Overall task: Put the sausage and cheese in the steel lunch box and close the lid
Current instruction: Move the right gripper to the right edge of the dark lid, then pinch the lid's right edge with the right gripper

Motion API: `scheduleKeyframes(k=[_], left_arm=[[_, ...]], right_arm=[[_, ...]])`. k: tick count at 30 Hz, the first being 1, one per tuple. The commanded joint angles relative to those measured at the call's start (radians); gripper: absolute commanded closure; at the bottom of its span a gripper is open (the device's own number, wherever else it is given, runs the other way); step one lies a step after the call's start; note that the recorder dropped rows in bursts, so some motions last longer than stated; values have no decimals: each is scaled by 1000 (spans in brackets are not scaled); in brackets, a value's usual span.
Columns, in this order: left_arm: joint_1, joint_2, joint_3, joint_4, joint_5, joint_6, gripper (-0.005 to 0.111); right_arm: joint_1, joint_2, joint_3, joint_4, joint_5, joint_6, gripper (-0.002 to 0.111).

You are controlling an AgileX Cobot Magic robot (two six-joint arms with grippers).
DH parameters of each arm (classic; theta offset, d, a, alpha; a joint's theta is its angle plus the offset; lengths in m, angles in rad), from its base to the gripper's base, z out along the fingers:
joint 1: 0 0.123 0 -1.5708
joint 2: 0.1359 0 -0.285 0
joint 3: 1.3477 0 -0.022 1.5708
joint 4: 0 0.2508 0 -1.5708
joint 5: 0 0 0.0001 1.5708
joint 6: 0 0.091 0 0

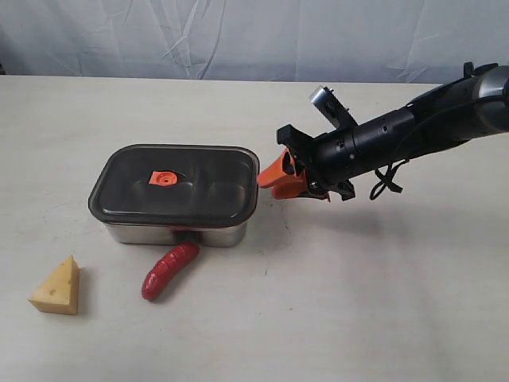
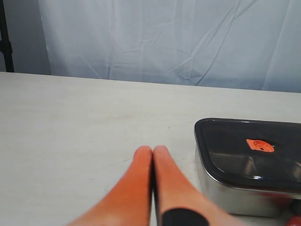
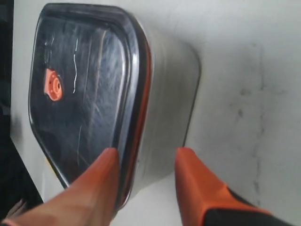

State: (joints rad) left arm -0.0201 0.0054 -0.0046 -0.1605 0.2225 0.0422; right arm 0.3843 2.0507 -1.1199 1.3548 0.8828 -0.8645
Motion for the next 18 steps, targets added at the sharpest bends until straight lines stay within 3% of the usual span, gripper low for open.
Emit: scheduleKeyframes(k=[1, 18], left_arm=[[-6, -5, 5, -6, -14, -1, 107], [-6, -5, 5, -6, -14, -1, 107]], right_arm=[[27, 1, -2, -11, 7, 11, 69], [35, 1, -2, 0, 106, 26, 69]])
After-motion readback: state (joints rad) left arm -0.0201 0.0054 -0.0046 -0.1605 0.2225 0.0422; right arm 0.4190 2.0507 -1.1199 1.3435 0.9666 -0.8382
